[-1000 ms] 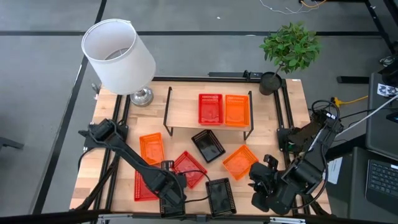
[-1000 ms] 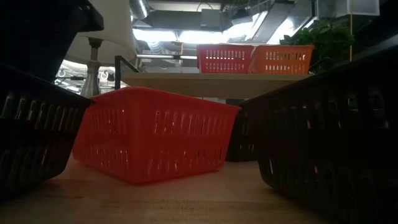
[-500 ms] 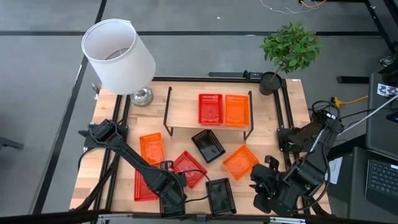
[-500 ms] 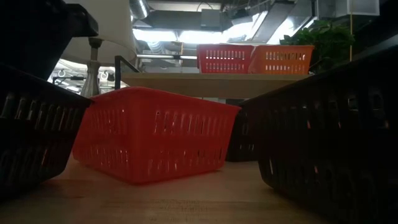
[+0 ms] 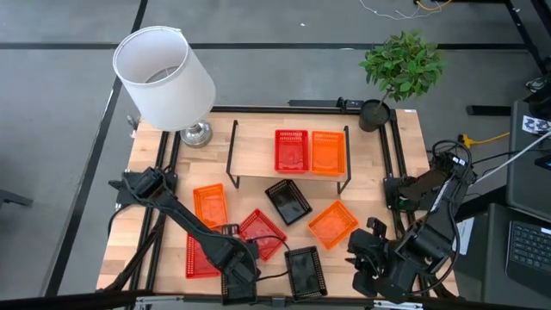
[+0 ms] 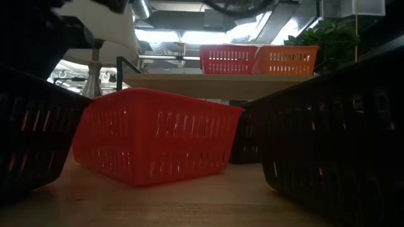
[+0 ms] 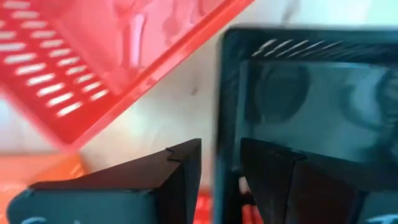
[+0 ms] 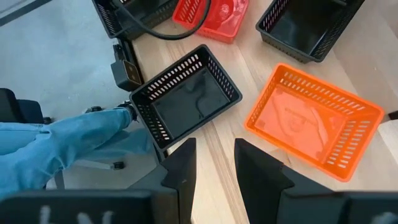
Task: Stack baskets on shelf by color
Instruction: Put the bottom left black bin on the shelf
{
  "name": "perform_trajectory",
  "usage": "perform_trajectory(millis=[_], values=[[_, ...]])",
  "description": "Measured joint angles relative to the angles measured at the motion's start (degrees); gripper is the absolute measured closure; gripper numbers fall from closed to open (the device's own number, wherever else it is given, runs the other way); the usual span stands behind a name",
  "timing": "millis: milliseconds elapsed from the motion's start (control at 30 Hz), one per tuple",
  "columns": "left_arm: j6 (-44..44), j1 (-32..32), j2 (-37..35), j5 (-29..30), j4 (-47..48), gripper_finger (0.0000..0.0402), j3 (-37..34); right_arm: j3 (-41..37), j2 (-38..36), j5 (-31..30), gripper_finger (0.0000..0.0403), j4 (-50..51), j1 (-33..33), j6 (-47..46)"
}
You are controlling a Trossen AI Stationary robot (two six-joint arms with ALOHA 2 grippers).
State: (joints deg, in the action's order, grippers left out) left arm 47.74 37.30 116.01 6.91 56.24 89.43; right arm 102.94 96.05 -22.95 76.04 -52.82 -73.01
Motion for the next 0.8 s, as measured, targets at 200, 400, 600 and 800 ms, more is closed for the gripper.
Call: perform_trajectory(millis=[200, 400, 600, 800], values=[[-0.16, -0.04, 0.04, -0.38, 0.10, 0.0298, 0.00, 0.00, 0.00, 0.00, 0.0295, -0.05, 0.00, -0.01], [-0.12, -0.07, 0.04, -1.86, 0.22, 0.0333, -0.02, 0.00, 0.00, -0.01, 0.0295, -0.06, 0.00, -0.01], [1.55, -0.28, 0.00, -6.08, 1.48, 0.0395, 0.10, 0.00, 0.00, -0.01, 0.0295, -0.06, 0.00, 0.01], [2.84, 0.02, -0.39, -9.94, 9.77, 0.0399, 8.92, 0.00, 0.00, 0.02, 0.0295, -0.08, 0.00, 0.00]])
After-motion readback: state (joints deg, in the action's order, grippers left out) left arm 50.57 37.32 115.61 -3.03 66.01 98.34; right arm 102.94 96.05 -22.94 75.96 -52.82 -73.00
